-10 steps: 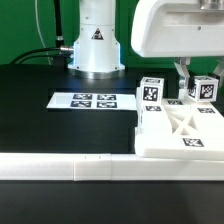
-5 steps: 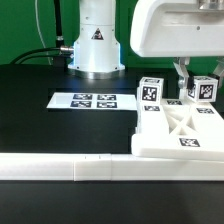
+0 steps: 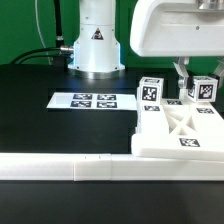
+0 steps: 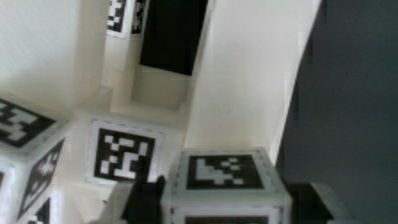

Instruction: Assemble chair

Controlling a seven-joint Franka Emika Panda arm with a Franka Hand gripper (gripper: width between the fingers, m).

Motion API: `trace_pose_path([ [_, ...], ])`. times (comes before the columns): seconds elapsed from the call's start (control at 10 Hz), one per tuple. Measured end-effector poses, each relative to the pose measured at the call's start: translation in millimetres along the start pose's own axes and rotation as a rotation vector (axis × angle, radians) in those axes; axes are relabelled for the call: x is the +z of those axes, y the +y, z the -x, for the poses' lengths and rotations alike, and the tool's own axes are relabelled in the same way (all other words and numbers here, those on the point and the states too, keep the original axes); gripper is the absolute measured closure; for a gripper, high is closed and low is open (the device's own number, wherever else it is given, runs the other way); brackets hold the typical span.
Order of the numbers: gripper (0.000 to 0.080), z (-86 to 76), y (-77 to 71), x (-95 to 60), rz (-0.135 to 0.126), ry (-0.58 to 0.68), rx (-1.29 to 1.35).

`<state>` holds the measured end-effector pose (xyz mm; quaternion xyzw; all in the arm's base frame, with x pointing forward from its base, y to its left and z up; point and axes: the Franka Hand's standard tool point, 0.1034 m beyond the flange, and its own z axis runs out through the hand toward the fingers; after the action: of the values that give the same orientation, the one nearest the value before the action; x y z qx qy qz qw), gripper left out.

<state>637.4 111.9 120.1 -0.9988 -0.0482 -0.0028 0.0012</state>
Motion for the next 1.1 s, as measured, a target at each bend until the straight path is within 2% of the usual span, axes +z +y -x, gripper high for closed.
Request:
trace_pose_path([
  [0.4, 0.0514, 0.2, -7.9, 0.3, -0.016, 0.014, 0.487],
  [0.6, 0.0514, -0.8, -8.4, 0.7, -0.044, 0.013, 0.758],
  [0.8, 0.0514, -4.0, -6.5, 0.6, -0.090, 0.014, 0.947],
  [0.9, 0.0514, -4.3, -7.1, 0.9, -0.096, 0.007, 1.076],
  [1.0, 0.0514, -3.1, -8.6, 1.0, -0.089, -0.011, 1.151],
  [1.1, 0.0514, 0.9, -8.9, 0.7, -0.044, -0.057, 1.191],
])
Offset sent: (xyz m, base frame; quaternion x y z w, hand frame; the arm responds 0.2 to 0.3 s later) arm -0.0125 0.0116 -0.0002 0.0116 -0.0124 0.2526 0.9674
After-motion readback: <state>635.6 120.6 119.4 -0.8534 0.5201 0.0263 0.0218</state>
